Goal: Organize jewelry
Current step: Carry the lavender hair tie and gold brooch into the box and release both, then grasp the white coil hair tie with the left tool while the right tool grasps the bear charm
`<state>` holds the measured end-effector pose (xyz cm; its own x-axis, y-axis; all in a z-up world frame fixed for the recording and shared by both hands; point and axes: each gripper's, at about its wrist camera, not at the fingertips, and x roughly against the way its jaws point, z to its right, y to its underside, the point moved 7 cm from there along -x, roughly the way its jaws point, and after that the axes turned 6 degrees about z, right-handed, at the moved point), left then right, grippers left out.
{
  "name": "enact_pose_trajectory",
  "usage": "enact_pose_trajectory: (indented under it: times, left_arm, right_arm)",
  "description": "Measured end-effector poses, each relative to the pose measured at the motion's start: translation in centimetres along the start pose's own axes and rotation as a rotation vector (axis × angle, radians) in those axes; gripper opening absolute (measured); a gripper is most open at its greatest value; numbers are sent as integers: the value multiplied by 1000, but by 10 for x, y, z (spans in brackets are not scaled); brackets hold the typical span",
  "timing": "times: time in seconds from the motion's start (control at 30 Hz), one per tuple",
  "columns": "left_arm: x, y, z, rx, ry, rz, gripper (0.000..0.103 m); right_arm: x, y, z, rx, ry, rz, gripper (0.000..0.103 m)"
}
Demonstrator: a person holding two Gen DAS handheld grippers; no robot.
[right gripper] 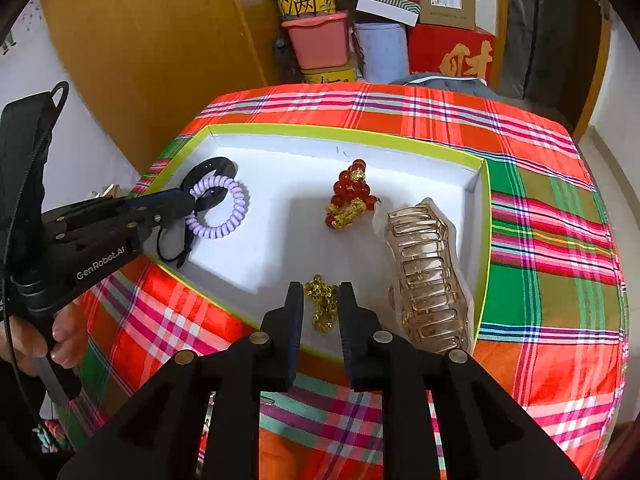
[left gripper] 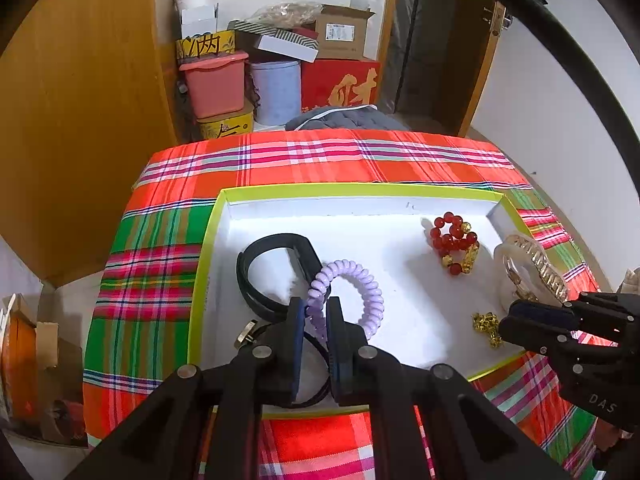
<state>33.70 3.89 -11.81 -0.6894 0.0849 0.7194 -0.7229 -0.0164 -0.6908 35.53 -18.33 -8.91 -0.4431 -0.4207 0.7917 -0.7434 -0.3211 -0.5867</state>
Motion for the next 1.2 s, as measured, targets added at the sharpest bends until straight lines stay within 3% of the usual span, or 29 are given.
enact_pose_trajectory:
  times: [0.4,0.67,0.8,1.2]
  left_arm:
    - [45,7,-7,36,-3,36,10]
    - [87,31,-1,47,-7,51,10]
    - [106,44,3,56,-11,56,10]
    - [144,80,3,85,-17,50,10]
  right_arm:
    - [41,6,1,-24,9,53,18]
    - [72,23,-11,-28,-6,77,19]
    - [87,33,-19,-25,-23,86,27]
    - [109,67,-34,-21,-59,69,28]
